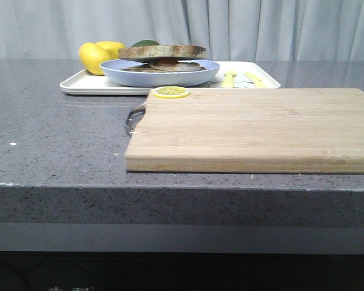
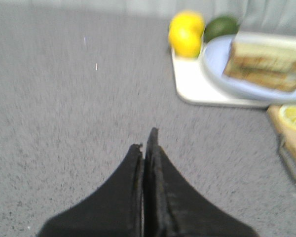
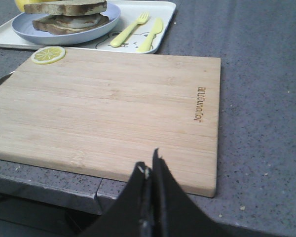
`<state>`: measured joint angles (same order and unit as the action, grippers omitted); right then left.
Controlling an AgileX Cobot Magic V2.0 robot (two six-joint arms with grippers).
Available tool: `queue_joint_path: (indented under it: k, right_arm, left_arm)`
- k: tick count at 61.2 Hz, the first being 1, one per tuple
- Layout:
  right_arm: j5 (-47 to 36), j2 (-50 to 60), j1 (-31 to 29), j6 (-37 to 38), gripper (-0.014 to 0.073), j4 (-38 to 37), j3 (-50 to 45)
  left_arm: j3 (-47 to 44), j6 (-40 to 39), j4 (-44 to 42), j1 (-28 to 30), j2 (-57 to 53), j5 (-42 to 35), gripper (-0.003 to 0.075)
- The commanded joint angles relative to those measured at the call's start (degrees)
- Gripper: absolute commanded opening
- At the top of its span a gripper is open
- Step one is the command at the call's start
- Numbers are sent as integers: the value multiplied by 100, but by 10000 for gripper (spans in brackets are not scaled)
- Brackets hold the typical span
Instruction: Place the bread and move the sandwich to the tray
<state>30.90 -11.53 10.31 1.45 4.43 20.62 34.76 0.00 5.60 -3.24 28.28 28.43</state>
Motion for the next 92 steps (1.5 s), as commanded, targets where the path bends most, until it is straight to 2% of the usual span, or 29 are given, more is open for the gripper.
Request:
queue_joint_path:
  k: [1,8,14,29,66,79,86,92]
  right_arm:
    - [-416,-60,-30,-12,-62,-13,138]
    - [-416,-60,-30,-12,-62,-13,138]
    - [-416,-60,-30,-12,-62,-13,138]
    - [-416,-60,-30,-12,-62,-13,138]
    - [-416,-60,-30,-12,-62,-13,138]
    - [-416,-60,-30,-12,-62,-13,138]
    - [-416,-60,-30,-12,-62,-13,138]
    - [-407,-60,-30,-12,-62,-13,138]
  left_arm:
    - [-201,0,34,16,-784,-555,-20]
    - [-479,-178,-42,87,-1607,-196,-20]
    - [-605,-303,-241,184,-1815,102,-20]
    - [-625,-303,-230,188,-1824,-601,-20]
    - [-654,-303,-230,188,-1824,-649,-20]
    - [-1596,-303,-230,188,-2541,-1381,-20]
    - [-2175,-303,-218,188,-3016,-1438,-20]
    - [-2508,-303,-218,188,-2945,-1550,-20]
